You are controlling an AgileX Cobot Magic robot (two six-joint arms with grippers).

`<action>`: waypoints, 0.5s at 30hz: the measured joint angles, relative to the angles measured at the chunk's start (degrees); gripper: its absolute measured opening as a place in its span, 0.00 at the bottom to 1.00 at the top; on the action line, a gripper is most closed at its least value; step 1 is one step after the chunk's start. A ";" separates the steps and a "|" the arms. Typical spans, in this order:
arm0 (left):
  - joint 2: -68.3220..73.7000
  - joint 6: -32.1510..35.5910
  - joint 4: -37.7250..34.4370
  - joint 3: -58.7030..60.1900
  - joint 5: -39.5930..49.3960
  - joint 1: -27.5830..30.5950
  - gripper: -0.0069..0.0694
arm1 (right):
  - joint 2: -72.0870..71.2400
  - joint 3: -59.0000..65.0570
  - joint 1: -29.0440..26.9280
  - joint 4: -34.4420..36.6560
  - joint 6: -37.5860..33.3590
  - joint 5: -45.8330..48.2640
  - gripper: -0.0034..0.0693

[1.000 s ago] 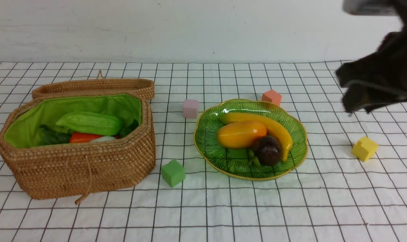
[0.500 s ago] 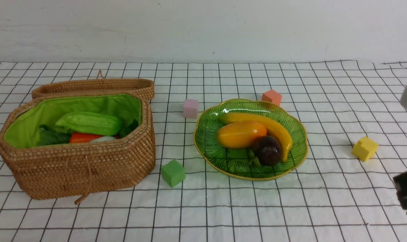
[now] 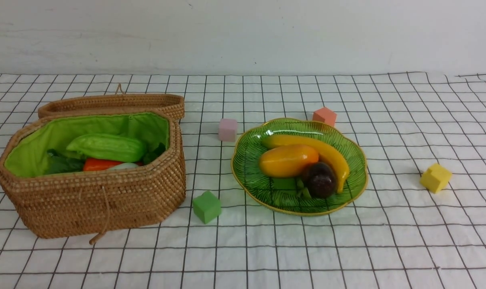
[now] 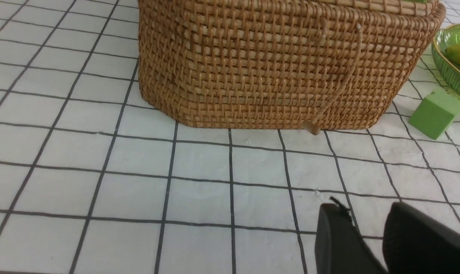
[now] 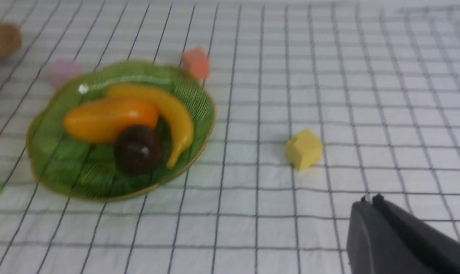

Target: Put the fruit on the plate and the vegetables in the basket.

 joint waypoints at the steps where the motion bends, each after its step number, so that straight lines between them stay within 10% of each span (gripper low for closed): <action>1: 0.00 0.00 0.00 0.00 0.00 0.00 0.33 | -4.29 4.38 -1.77 -0.15 0.00 -3.26 0.04; 15: 0.00 0.00 0.00 0.00 0.00 0.00 0.35 | -25.12 36.05 -6.60 1.31 -0.09 -13.58 0.05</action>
